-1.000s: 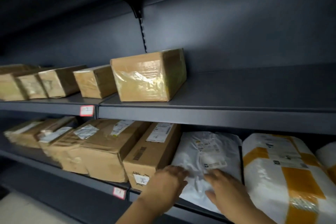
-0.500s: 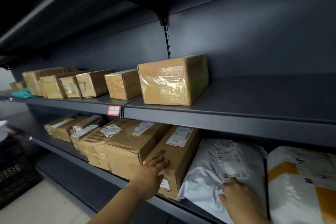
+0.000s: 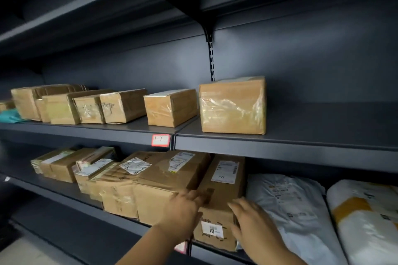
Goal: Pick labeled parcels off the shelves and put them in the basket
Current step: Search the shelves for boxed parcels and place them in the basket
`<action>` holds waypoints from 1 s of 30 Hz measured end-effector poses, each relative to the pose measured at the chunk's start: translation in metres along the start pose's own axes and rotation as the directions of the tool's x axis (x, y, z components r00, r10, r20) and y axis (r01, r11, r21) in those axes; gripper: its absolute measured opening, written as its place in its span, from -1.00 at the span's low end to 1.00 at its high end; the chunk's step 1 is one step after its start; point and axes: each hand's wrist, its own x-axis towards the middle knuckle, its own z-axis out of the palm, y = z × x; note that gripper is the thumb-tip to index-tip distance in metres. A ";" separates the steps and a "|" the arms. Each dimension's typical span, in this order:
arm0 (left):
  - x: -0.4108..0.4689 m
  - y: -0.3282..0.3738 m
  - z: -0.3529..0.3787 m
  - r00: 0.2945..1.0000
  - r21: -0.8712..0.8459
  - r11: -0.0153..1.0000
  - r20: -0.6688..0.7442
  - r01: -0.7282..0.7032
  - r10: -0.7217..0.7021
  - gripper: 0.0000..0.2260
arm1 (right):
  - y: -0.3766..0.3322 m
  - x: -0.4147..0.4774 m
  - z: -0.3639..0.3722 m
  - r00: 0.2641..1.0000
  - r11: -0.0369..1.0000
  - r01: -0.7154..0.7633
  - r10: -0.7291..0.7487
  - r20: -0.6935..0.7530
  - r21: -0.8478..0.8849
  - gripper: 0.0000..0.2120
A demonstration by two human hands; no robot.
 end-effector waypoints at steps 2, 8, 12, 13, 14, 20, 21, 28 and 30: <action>-0.002 -0.031 0.000 0.998 -0.018 1.000 -0.061 -0.001 0.000 -0.60 | -0.020 0.014 0.002 0.997 0.999 -0.027 0.030 0.068 -0.039 -0.41; 0.006 -0.126 0.019 0.991 0.007 0.995 -0.081 0.103 -0.102 -0.47 | -0.069 0.055 0.023 0.997 0.995 -0.036 0.042 0.059 -0.098 -0.45; 0.012 -0.172 0.031 0.995 -0.060 0.994 0.051 0.092 -0.089 0.02 | -0.094 0.084 0.039 0.992 0.992 -0.108 0.112 0.056 -0.068 -0.44; 0.012 -0.179 0.035 0.994 -0.103 0.990 0.058 0.093 -0.088 0.00 | -0.104 0.092 0.042 0.989 0.991 -0.127 0.129 0.067 -0.033 -0.42; 0.013 -0.186 0.038 0.995 -0.145 0.985 0.061 0.089 -0.081 -0.13 | -0.116 0.100 0.046 0.987 0.990 -0.137 0.138 0.087 -0.019 -0.42; 0.022 -0.203 0.052 1.000 -0.226 0.974 0.004 -0.002 0.003 -0.44 | -0.168 0.134 0.063 0.928 0.942 -0.296 0.324 0.187 -0.160 -0.44; 0.023 -0.205 0.054 1.000 -0.223 0.975 -0.002 -0.009 0.009 -0.44 | -0.166 0.137 0.070 0.928 0.935 -0.310 0.336 0.160 -0.170 -0.46; 0.016 -0.230 0.055 0.968 -0.159 0.967 -0.183 -0.201 0.171 -0.55 | -0.182 0.146 0.072 0.887 0.872 -0.383 0.439 0.142 -0.304 -0.47; 0.006 -0.252 0.052 0.981 -0.210 0.971 -0.176 -0.115 0.079 -0.50 | -0.185 0.147 0.072 0.887 0.871 -0.395 0.444 0.127 -0.292 -0.46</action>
